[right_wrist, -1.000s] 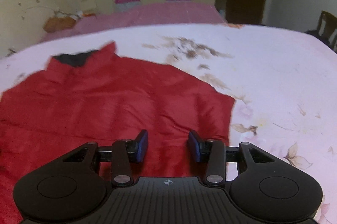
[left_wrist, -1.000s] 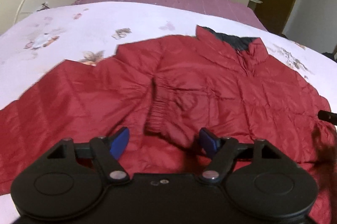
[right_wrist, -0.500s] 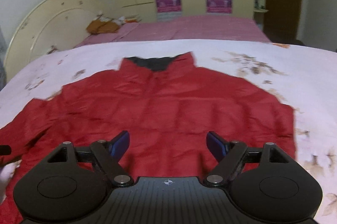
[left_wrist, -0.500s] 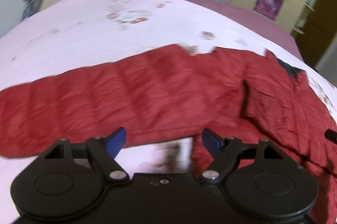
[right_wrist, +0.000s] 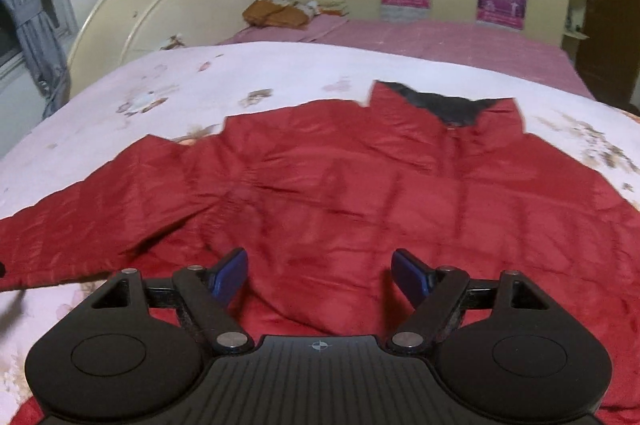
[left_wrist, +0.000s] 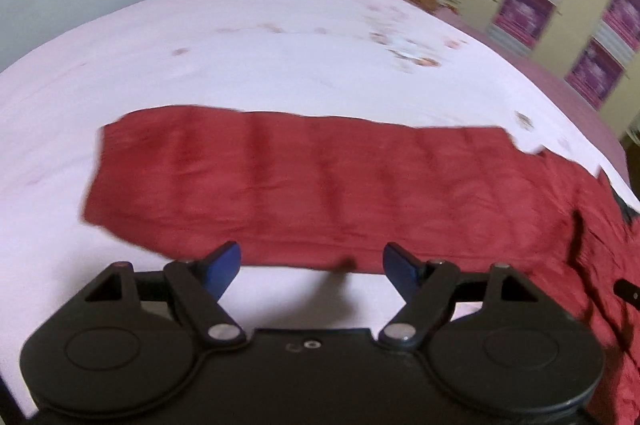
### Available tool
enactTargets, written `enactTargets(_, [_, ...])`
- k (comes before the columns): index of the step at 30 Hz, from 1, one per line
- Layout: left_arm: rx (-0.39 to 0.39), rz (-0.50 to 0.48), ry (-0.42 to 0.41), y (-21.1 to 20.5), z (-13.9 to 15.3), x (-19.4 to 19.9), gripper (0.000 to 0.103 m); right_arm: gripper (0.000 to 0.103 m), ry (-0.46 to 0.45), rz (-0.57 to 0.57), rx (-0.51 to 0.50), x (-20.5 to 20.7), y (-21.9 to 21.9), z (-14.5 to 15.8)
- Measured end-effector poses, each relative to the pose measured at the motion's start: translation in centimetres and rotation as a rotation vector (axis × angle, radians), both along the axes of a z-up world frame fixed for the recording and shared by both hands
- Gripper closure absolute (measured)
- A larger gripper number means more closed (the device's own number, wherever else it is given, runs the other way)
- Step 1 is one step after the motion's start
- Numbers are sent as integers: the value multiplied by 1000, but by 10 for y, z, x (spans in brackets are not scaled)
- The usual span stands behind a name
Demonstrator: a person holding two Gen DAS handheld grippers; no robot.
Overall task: Fold large clothes
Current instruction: 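Grasp the other sleeve cuff with the left tool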
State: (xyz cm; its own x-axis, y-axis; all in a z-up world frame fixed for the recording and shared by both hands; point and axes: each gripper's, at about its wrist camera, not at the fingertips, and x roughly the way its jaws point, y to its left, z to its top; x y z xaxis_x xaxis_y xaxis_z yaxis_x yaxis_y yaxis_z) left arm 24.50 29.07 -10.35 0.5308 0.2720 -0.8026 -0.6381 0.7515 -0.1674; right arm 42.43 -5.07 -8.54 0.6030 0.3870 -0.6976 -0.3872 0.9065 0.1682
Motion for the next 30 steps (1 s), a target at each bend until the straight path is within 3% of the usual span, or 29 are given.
enactTargets(5, [-45,112,5,34,-10,-28,30,24,-7,15,10,1,17,2])
enactTargets(9, [-141,205,-29,58,-20,-46,32,24,-22,2,12,4,25,4])
enactTargets(17, [-177,225,-114,72,-28,-38,33,24,36,-30,-32,17,33,-18])
enactTargets(18, [-175,231,-128,74,-28,-37,36,24,43,-26,-42,18,35,-21])
enactTargets(20, [-156,259,-154,77,-30,-36,67,24,51,-11,-67,18,40,-26])
enactTargets(22, [-161,278,-182,81,-30,-36,81,24,53,-11,-53,19,39,-26])
enactTargets(25, [-124,253,-207,80,-22,-33,87,24,60,-43,-28,21,35,-27])
enactTargets(30, [-54,154,-259,68,6,-21,92,24,57,-10,-108,19,46,-39])
